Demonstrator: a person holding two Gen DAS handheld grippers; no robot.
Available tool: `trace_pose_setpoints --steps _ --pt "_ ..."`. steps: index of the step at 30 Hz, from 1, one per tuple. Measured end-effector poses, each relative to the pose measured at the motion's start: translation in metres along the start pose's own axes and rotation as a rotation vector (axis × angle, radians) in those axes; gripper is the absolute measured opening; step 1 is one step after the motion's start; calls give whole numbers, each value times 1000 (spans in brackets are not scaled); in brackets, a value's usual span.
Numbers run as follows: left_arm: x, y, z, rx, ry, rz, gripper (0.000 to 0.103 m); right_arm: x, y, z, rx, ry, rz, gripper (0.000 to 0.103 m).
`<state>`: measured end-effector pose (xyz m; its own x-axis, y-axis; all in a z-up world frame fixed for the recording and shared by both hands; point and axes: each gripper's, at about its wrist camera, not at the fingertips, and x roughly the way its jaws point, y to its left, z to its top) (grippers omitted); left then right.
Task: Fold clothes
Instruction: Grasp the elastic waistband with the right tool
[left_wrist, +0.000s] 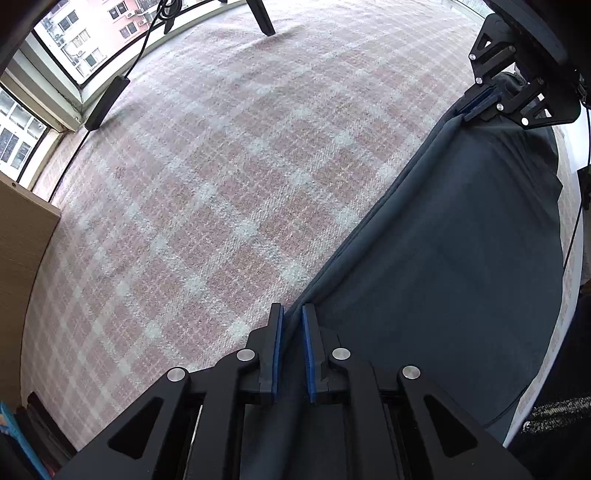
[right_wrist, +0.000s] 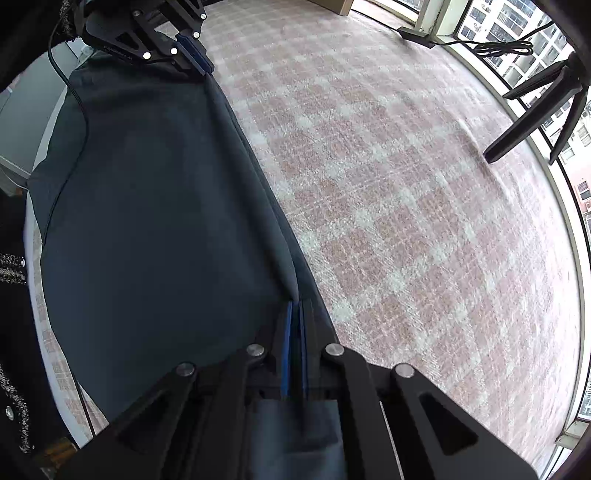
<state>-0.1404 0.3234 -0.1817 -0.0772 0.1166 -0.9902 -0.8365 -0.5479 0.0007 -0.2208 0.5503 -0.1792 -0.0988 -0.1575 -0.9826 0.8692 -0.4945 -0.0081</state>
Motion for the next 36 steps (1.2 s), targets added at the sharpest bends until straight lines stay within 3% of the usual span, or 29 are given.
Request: trace_pose_setpoints --steps 2,5,7,9,11,14,16,18,21,23,25,28,30,33,36 --pt "-13 -5 -9 -16 -29 -1 21 -13 -4 -7 31 -21 -19 11" --pt "-40 -17 -31 -35 -73 -2 25 -56 -24 -36 174 -151 -36 29" --pt "-53 -34 -47 -37 -100 -19 29 -74 -36 -61 298 -209 -74 30" --pt "-61 -58 -56 -18 -117 -75 31 -81 -38 -85 399 -269 -34 30" --pt "-101 -56 -55 11 -119 -126 32 -53 -24 -84 432 -258 -25 30" --pt "-98 -90 -63 27 -104 -193 32 0 -5 -79 456 -212 -47 30" --pt "-95 -109 -69 15 -85 -212 32 11 -19 -94 523 -216 -100 29" --pt "-97 -118 -76 10 -83 -215 32 -9 -44 -121 711 -282 -138 30" --pt "-93 -107 -74 -16 -105 -177 35 -58 -49 -190 947 -538 -137 36" --pt "-94 -98 -76 -54 -117 -149 39 -74 -36 -239 1058 -558 -226 46" --pt "-80 -73 -65 -96 -134 -141 39 -82 -21 -287 1165 -541 -295 47" --pt "-59 -35 -47 -160 -159 -130 41 -78 1 -354 1351 -512 -257 47" --pt "-49 -18 -37 -188 -170 -123 41 -77 16 -390 1472 -558 -186 48" --pt "-54 -29 -30 -158 -156 -114 44 -46 29 -395 1553 -678 -57 48" --pt "-52 -51 -1 -90 -151 -128 44 -19 29 -366 1514 -692 -30 48"
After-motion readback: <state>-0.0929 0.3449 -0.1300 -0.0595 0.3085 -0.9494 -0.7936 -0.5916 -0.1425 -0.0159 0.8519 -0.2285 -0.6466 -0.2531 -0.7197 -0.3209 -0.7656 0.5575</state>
